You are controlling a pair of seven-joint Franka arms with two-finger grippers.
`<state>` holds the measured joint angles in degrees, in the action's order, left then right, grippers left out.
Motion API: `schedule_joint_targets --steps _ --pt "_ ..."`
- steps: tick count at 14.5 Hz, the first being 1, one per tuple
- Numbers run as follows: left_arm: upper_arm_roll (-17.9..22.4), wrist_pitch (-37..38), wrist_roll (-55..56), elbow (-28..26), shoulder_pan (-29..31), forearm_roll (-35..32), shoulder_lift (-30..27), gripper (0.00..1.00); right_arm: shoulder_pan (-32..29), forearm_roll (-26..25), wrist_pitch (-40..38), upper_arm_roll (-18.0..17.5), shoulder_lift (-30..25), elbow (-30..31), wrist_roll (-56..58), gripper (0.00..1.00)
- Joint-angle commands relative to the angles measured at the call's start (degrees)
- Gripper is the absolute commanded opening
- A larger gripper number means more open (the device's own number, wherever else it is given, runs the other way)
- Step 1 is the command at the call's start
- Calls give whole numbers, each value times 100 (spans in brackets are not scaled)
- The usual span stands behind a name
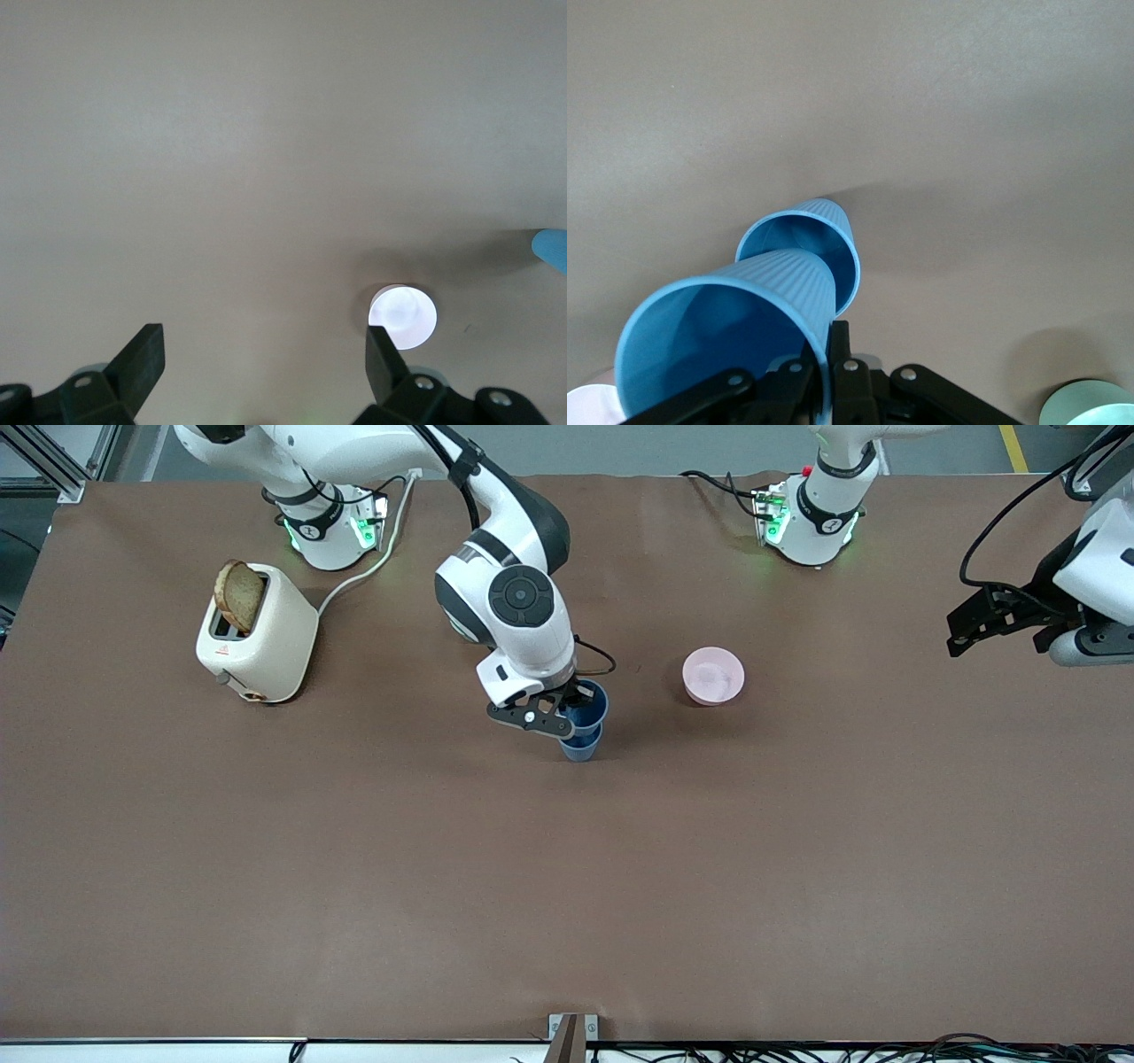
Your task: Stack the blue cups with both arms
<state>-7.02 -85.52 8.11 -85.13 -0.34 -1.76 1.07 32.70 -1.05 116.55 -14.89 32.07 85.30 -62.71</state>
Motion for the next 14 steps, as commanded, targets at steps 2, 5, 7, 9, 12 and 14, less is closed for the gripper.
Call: schedule_joint_targets --steps 2,5,7,9,12,14 --pt "34 -219 -90 -320 -10 149 -160 100 0 -141 61 -31 27 13 -154 2" --pt "16 -184 -90 -302 -10 158 -151 100 8 -141 69 -40 36 13 -154 14" --pt "16 -167 -99 -293 -10 158 -160 100 8 -141 61 -40 54 13 -154 24" --pt "16 -132 -90 -267 -10 149 -160 100 0 -141 34 -40 45 4 -154 36" --pt "7 -88 -90 -276 -19 141 -195 100 -123 -141 -315 -14 -392 -22 -136 100" --pt "-1 -88 -81 -276 -19 123 -204 100 -613 -132 -851 -5 -1111 -22 -66 100"
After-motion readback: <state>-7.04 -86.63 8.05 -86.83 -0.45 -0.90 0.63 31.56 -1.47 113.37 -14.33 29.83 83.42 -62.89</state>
